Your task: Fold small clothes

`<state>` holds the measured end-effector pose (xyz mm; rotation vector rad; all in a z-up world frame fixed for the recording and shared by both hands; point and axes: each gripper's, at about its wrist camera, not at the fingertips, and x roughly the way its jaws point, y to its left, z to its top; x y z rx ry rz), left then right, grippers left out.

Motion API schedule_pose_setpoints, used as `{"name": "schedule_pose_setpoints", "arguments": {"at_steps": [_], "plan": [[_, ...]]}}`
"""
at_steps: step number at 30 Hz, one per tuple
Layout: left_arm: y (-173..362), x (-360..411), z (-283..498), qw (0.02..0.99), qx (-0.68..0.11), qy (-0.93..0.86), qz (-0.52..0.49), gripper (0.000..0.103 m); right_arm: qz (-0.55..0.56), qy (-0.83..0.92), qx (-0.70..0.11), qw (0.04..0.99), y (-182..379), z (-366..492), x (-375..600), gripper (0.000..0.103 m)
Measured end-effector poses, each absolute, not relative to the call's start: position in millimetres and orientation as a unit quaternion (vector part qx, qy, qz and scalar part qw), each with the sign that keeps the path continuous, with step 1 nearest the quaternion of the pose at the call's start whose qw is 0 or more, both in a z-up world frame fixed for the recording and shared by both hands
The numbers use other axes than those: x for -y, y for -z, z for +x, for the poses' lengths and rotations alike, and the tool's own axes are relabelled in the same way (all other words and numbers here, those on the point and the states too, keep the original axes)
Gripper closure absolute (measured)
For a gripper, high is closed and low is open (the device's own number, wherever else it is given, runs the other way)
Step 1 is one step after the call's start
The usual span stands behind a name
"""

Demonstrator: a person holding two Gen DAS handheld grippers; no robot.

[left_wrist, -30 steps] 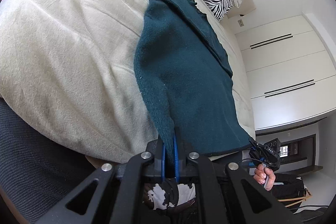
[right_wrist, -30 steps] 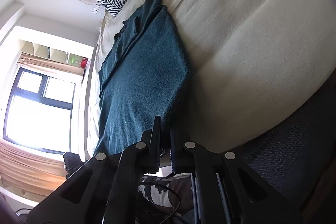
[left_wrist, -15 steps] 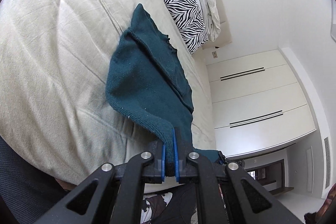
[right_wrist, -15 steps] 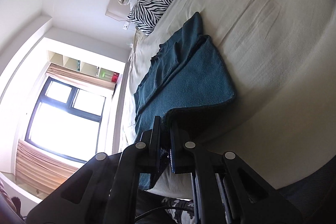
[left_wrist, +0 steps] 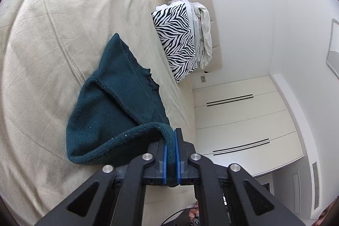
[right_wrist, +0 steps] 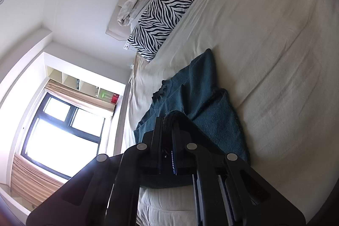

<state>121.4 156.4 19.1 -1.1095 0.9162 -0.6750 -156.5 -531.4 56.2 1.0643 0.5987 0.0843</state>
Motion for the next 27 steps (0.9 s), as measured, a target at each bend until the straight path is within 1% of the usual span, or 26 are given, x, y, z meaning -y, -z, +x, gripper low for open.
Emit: {"name": "schedule_pose_setpoints", "arguments": {"at_steps": [9, 17, 19, 21, 22, 23, 24, 25, 26, 27], "plan": [[-7.2, -139.3, 208.6, 0.703, -0.418, 0.287, -0.498, 0.096, 0.478, -0.017, -0.287, 0.830, -52.4, -50.4, 543.3, 0.097], [14.6, -126.2, 290.1, 0.714, -0.426, 0.260, -0.491, 0.095, 0.478, 0.013, -0.304, 0.824, -22.5, 41.7, 559.3, 0.097], [26.2, -121.6, 308.3, 0.724, -0.434, 0.240, -0.479, 0.094, 0.472, 0.027, -0.323, 0.820, -9.2, 64.5, 562.8, 0.094], [41.8, -116.0, 321.5, 0.730, -0.448, 0.222, -0.465, 0.064, 0.460, 0.040, -0.348, 0.816, 7.9, 85.1, 564.5, 0.094], [49.7, -114.1, 325.2, 0.732, -0.455, 0.210, -0.462, 0.039, 0.453, 0.051, -0.367, 0.811, 16.8, 93.5, 564.7, 0.092], [56.4, -115.1, 324.9, 0.731, -0.456, 0.199, -0.466, 0.033, 0.444, 0.059, -0.379, 0.810, 24.2, 98.9, 564.0, 0.089], [61.5, -117.2, 322.9, 0.728, -0.456, 0.198, -0.471, 0.033, 0.436, 0.064, -0.379, 0.814, 28.7, 98.8, 563.0, 0.077], [65.4, -119.1, 319.8, 0.725, -0.457, 0.200, -0.475, 0.033, 0.430, 0.068, -0.375, 0.819, 28.8, 98.3, 562.6, 0.054], [67.1, -121.4, 315.7, 0.725, -0.457, 0.201, -0.475, 0.033, 0.427, 0.072, -0.368, 0.823, 27.4, 94.8, 563.6, 0.043], [67.6, -123.6, 311.4, 0.728, -0.458, 0.199, -0.470, 0.033, 0.426, 0.075, -0.361, 0.826, 25.9, 91.2, 564.1, 0.036]]}}
